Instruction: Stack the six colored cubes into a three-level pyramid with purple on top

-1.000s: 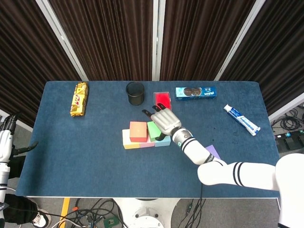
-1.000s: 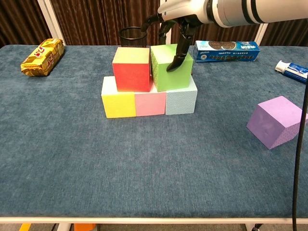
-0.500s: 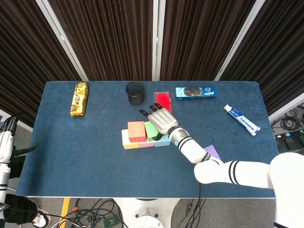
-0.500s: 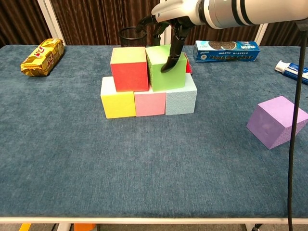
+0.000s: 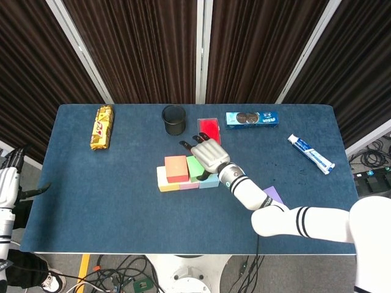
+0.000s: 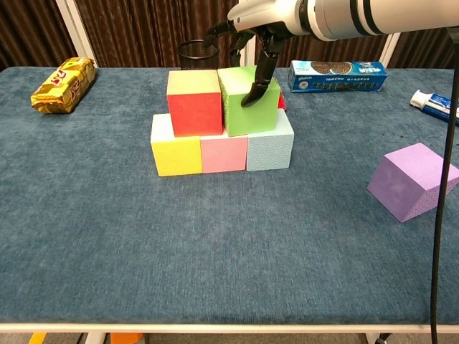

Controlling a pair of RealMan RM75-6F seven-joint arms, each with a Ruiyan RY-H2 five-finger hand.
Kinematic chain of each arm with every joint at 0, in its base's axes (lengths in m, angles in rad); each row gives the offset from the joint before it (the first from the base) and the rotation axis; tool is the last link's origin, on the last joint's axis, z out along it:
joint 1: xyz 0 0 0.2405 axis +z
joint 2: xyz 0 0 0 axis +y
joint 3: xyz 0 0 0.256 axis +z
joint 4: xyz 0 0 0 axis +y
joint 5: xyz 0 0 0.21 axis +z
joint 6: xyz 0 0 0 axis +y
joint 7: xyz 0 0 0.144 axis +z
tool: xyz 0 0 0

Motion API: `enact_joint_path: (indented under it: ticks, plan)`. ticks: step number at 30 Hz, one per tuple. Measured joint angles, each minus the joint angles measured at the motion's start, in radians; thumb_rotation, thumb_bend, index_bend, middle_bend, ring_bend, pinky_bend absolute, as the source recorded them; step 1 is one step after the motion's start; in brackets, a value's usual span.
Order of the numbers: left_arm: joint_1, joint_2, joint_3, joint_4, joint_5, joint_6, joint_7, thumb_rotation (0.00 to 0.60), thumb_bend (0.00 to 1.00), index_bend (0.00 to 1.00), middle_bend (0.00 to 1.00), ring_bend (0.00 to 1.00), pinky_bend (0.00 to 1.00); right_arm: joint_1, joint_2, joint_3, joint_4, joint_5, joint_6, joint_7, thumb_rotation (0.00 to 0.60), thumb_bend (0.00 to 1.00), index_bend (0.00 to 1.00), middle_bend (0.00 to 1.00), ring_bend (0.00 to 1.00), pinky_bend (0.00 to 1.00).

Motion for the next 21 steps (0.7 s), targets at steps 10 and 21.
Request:
enact_joint_path:
  ticks: [10,21]
  plan:
    - [0.000,0.002,-0.003,-0.006,0.000,-0.010,-0.004,0.600,0.16,0.06,0.08,0.03,0.15,0.006,0.007,-0.005,-0.009,0.022,0.006,-0.001,0.600,0.15,0.00,0.62,0.08,0.00]
    - [0.004,0.007,-0.001,-0.009,0.010,-0.013,-0.026,0.600,0.16,0.06,0.08,0.03,0.15,0.037,0.026,-0.009,-0.073,0.153,0.085,-0.060,0.600,0.15,0.00,0.63,0.08,0.00]
